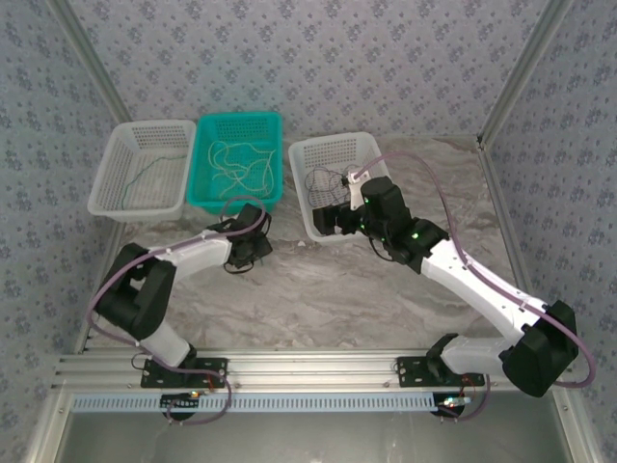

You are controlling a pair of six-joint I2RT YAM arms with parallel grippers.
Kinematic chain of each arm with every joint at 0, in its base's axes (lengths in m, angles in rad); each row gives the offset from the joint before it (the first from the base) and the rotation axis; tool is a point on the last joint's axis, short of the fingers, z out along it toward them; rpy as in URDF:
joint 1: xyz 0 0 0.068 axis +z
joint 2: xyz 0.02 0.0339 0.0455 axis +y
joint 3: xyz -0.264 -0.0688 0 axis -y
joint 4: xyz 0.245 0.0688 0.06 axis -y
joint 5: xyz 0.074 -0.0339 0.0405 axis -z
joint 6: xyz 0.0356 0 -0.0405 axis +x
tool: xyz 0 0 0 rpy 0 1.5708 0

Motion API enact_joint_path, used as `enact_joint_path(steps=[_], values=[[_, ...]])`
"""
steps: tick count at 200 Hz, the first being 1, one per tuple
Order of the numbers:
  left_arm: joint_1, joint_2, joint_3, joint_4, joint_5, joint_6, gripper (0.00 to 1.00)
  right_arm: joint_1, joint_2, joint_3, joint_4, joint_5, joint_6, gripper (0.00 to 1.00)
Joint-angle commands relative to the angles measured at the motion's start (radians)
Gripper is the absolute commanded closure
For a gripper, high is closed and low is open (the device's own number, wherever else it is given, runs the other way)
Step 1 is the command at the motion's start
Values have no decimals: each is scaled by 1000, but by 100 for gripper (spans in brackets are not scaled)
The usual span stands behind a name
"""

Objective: Untangle the cables

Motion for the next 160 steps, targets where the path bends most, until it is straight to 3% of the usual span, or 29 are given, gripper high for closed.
enact_joint_path(steps=[1,8,25,43,99,133,160], values=[[11,43,36,81,16,40,49,1,-8,39,-29,12,18,0],[14,58,44,85,31,47,56,1,-7,45,-32,18,14,0],[22,67,59,77,71,62,86,2,0,61,-45,29,8,0],[27,31,76,25,96,80,100,3,10,70,-47,31,3,0],[33,-179,219,-334,219,335,100,1,41,54,17,33,-59,0],[33,-359,236,-364,442,525,100,-10,76,56,77,20,-95,0],[24,-439,269,-435,512,695,100,-34,106,95,61,-26,-99,0]])
